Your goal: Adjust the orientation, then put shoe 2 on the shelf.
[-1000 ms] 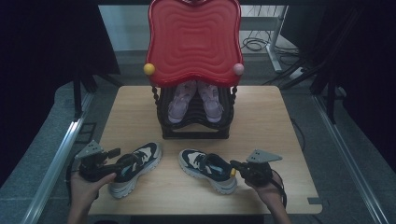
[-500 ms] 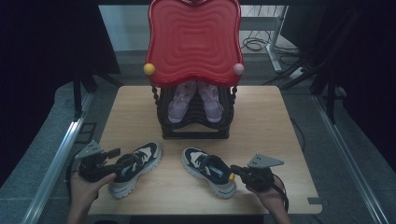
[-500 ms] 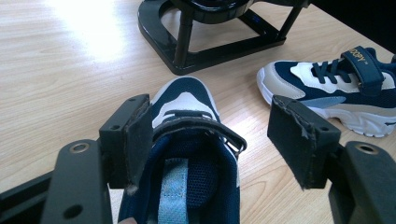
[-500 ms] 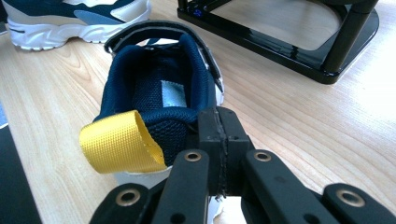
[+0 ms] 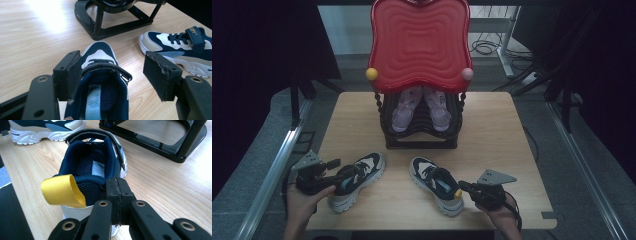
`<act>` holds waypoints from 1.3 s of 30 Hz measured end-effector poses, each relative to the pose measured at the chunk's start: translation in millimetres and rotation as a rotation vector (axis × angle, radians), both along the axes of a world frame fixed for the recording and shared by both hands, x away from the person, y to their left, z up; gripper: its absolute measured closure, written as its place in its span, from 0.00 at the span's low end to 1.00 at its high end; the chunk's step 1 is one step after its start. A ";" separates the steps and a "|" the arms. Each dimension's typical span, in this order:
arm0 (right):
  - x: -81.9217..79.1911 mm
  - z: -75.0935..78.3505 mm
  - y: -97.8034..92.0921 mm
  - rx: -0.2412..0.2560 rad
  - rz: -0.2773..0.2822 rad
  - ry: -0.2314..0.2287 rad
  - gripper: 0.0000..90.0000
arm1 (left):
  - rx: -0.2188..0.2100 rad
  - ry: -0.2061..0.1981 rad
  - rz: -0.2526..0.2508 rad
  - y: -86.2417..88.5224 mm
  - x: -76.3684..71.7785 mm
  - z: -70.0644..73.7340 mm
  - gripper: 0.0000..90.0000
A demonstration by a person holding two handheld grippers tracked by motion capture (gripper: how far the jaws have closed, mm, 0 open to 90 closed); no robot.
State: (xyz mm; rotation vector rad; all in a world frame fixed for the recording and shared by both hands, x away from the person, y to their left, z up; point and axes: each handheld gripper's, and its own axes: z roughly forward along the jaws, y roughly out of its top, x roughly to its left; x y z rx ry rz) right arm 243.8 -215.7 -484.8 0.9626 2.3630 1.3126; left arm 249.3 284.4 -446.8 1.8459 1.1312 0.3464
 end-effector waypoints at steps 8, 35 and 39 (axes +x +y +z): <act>2.1 1.7 -0.5 0.021 -0.015 -0.013 0.98 | -0.009 -0.003 0.016 6.1 -0.4 0.7 0.35; 16.8 2.0 -12.1 0.226 -0.116 0.013 0.70 | -0.011 0.016 0.019 34.2 9.1 -21.3 0.42; 16.1 1.7 -12.3 0.220 -0.142 -0.007 0.69 | -0.021 0.025 0.002 35.8 15.5 -29.1 0.43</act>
